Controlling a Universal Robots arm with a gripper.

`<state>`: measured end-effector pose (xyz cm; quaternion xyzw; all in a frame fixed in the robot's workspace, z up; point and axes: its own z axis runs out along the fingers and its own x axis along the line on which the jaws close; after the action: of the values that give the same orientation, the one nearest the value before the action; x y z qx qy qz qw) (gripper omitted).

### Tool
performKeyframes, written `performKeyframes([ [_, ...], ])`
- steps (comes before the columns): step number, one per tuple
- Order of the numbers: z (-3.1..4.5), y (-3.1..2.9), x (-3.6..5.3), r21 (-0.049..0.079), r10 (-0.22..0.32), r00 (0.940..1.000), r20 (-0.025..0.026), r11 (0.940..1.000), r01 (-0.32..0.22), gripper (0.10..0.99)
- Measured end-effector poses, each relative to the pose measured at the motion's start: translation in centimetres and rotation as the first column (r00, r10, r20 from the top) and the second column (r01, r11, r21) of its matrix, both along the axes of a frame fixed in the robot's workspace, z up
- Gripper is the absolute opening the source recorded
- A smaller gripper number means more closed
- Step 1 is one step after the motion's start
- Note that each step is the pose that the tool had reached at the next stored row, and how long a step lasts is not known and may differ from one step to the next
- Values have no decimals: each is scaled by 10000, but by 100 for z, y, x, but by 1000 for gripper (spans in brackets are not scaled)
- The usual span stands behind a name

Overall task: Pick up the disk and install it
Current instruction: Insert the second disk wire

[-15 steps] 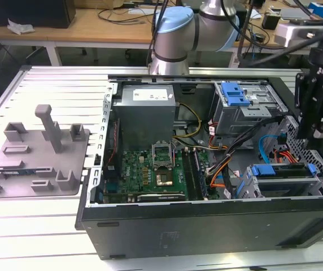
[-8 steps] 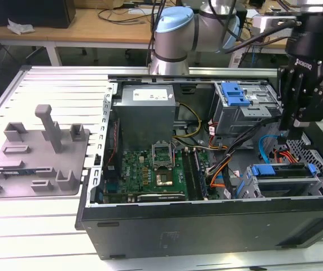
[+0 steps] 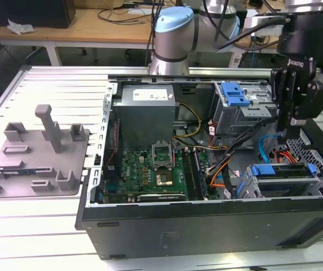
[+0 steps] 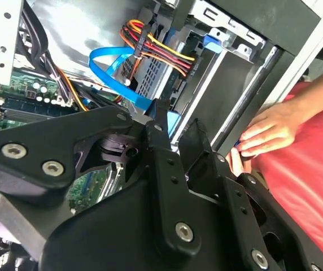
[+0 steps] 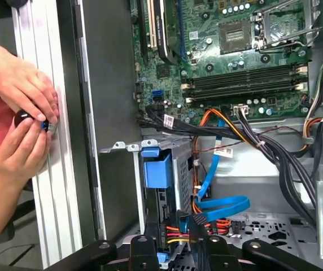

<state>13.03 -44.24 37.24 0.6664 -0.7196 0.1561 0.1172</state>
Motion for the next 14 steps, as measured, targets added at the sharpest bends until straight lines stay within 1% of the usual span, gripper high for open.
performKeyframes([
  [3, -41, 1, 0, -11, 18, 10000, 0, 10000, -18, 361],
  [8, -72, 2, 0, -12, 31, 10000, 0, 10000, -31, 361],
  [11, -76, 1, -1, 244, 30, 10000, 1, 9997, -30, 361],
  [12, -77, 1, -1, 274, 30, 10000, 1, 9996, -30, 361],
  [14, -76, 0, 0, 275, 30, 10000, 1, 9996, -30, 361],
])
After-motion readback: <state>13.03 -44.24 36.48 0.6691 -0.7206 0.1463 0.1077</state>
